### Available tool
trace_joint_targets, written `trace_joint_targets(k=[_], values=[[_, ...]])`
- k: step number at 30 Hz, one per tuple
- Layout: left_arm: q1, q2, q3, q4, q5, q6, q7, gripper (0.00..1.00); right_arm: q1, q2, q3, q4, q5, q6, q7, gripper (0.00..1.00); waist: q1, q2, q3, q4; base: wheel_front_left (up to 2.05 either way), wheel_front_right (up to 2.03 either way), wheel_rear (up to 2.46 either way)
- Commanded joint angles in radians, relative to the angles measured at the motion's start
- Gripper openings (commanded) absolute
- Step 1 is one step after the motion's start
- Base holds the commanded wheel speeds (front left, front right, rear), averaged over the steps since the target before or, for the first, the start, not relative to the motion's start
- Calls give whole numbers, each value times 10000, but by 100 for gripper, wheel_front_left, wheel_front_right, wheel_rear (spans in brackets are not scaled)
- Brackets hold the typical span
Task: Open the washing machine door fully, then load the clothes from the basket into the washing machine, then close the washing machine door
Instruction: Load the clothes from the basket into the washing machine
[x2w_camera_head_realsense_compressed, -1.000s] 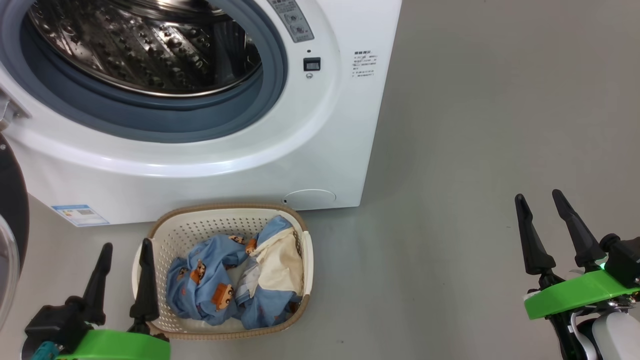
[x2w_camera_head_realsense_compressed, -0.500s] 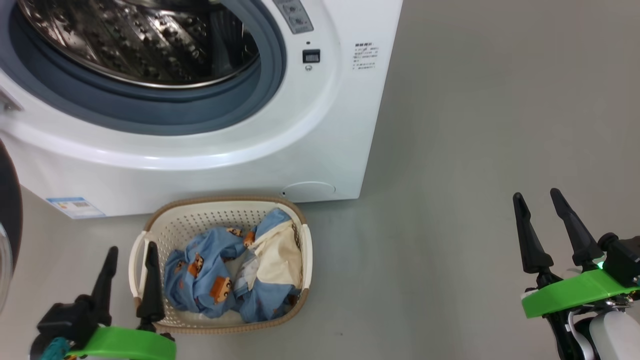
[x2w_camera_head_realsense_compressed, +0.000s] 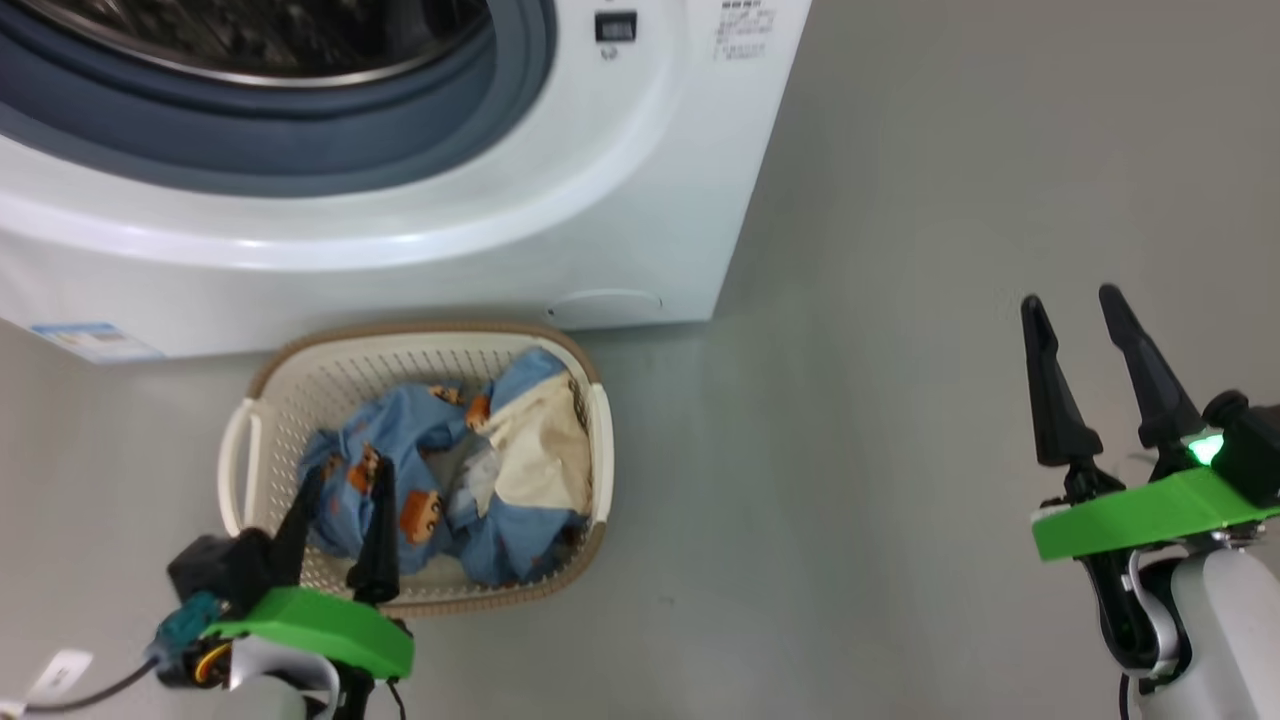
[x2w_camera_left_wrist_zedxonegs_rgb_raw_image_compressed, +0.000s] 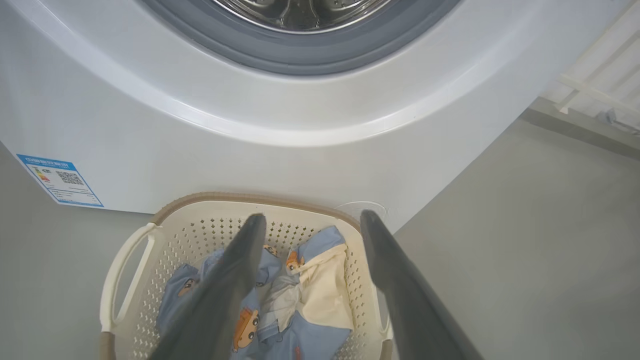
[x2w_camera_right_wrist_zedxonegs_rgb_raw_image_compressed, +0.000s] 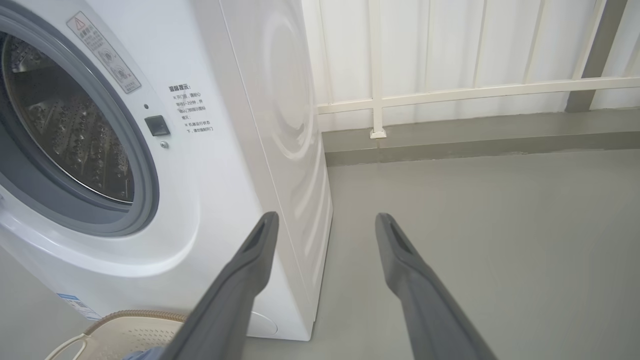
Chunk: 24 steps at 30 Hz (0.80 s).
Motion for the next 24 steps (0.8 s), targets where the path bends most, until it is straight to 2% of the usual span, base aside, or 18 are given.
trace_joint_targets(k=[1, 7, 16, 24], values=[[-382, 277, 63, 214, -102, 8, -63, 100, -214, -59, 192, -280, -80, 46, -90, 100, -1, 0, 633, -163, 0, 0, 0], [-1286, 273, -537, 1435, -386, 8, -63, 100, -544, 37, 160, -382, -89, 46, -90, 100, -1, 0, 1318, -273, 0, 0, 0], [-3146, 432, -2085, 3868, -1385, 8, -63, 100, -1278, 180, 377, -585, -73, 46, -90, 100, -1, 0, 2568, -617, 0, 0, 0], [-4590, 672, -3253, 5271, -2124, 8, 286, 100, -1788, 282, 516, -824, -63, 46, -90, 100, -1, 0, 3578, -871, 0, 0, 0]])
